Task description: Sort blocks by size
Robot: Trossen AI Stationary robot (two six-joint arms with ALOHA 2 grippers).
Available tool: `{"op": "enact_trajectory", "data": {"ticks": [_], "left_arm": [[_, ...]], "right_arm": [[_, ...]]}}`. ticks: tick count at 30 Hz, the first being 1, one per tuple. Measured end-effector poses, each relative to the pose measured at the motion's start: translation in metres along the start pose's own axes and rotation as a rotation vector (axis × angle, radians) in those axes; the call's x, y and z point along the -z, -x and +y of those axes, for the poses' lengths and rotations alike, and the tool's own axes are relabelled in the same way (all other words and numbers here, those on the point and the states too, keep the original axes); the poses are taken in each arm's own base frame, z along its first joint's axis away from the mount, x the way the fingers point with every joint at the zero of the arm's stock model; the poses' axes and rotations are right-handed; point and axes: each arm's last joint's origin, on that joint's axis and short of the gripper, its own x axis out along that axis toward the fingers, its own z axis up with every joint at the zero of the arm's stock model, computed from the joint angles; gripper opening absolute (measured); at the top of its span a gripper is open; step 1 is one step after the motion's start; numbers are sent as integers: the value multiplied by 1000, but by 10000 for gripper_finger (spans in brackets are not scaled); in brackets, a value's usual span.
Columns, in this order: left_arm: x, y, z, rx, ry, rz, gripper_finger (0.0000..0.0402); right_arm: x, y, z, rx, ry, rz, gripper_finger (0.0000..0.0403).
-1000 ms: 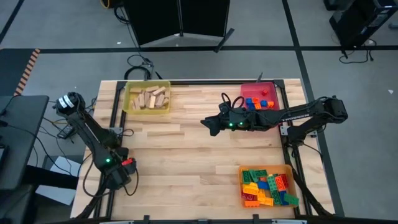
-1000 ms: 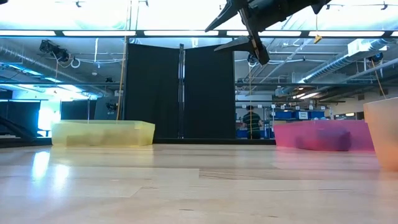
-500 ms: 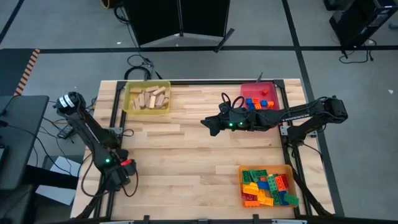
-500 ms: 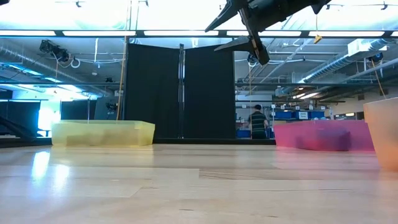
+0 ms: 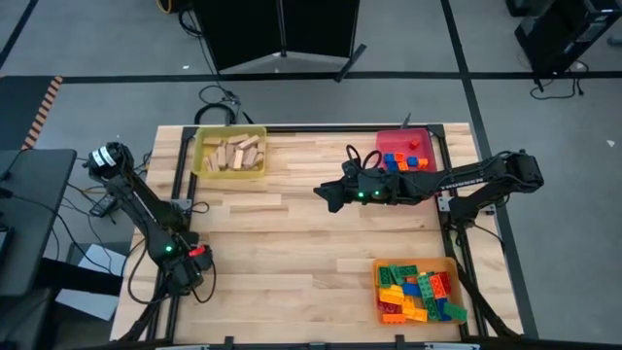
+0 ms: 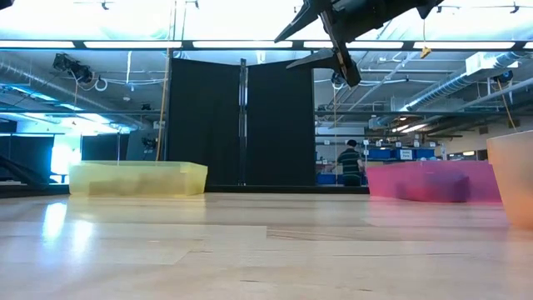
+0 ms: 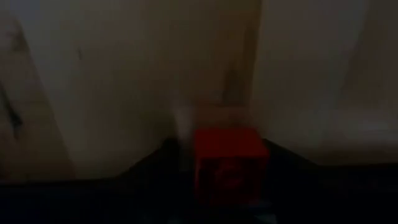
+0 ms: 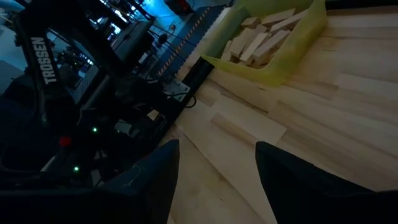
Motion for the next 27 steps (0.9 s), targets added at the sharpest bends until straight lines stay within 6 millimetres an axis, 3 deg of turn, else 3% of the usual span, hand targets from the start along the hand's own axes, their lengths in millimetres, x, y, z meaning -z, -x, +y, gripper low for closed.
{"op": "enact_trajectory", "data": {"ticks": [6,11,19,27], "left_arm": [[-1,2,-1,-7,3,-6,141],[-7,13,-8,20,73,-21,140],[-38,44,-14,78,257,-215,143],[-90,94,9,49,492,-561,145]], "right_arm": [[0,0,0,-13,2,20,226],[-4,13,5,-82,62,79,226],[-23,73,8,-104,164,138,220],[-22,134,-8,-17,241,271,220]]}}
